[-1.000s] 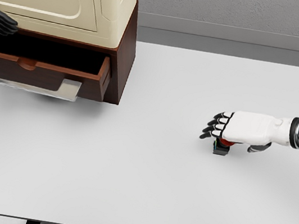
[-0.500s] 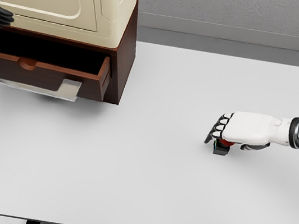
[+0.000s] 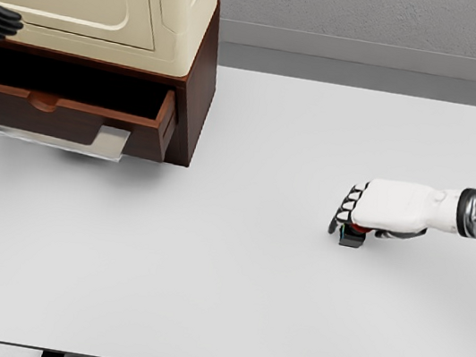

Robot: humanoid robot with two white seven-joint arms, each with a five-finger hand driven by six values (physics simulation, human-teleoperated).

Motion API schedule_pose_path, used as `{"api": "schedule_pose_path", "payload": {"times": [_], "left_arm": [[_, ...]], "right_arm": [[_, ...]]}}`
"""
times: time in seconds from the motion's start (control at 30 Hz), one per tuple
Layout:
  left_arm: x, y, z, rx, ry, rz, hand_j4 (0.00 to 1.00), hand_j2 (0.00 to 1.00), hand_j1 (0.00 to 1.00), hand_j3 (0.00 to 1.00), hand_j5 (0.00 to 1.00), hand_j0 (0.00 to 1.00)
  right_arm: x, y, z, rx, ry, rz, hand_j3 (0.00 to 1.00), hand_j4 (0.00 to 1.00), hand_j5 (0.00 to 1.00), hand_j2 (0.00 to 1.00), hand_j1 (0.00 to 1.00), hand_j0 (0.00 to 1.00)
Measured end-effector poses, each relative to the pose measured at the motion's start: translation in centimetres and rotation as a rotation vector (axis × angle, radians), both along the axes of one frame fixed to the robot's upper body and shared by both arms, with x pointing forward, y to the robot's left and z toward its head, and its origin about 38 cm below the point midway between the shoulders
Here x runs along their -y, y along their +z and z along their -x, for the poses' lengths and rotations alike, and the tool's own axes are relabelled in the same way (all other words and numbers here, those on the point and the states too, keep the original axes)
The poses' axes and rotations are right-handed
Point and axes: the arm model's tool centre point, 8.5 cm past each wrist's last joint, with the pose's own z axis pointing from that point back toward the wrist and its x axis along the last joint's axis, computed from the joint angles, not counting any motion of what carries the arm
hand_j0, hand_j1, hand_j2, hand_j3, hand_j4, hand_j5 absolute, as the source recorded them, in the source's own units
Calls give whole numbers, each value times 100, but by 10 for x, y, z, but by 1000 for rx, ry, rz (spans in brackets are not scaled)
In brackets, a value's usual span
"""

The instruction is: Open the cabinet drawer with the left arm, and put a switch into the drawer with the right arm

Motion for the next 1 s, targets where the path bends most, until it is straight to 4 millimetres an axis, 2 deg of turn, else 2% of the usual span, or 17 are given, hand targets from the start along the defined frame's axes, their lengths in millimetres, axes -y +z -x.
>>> {"api": "schedule_pose_path", "payload": {"times": [0.07, 0.2, 0.47, 0.8, 1.0], "left_arm": [[0, 1, 0, 2, 2, 0, 100, 100, 100, 100, 100, 100], [-1, 1, -1, 4, 4, 0, 100, 100, 100, 100, 100, 100], [-2, 1, -1, 6, 5, -3, 100, 100, 100, 100, 100, 100], [-11, 6, -4, 22, 35, -7, 100, 100, 100, 100, 100, 100], [-12, 5, -5, 23, 36, -6, 100, 100, 100, 100, 100, 100]], "right_arm": [[0, 0, 0, -1, 0, 0, 61, 61, 61, 61, 61, 61], [0, -1, 0, -2, 1, 0, 58, 58, 58, 58, 58, 58], [1, -1, 0, -3, -2, 1, 43, 43, 43, 43, 43, 43], [-1, 2, -3, 0, -6, -18, 41, 41, 41, 41, 41, 41], [-5, 29, -19, 48, -31, -99, 41, 41, 41, 41, 41, 41]]}}
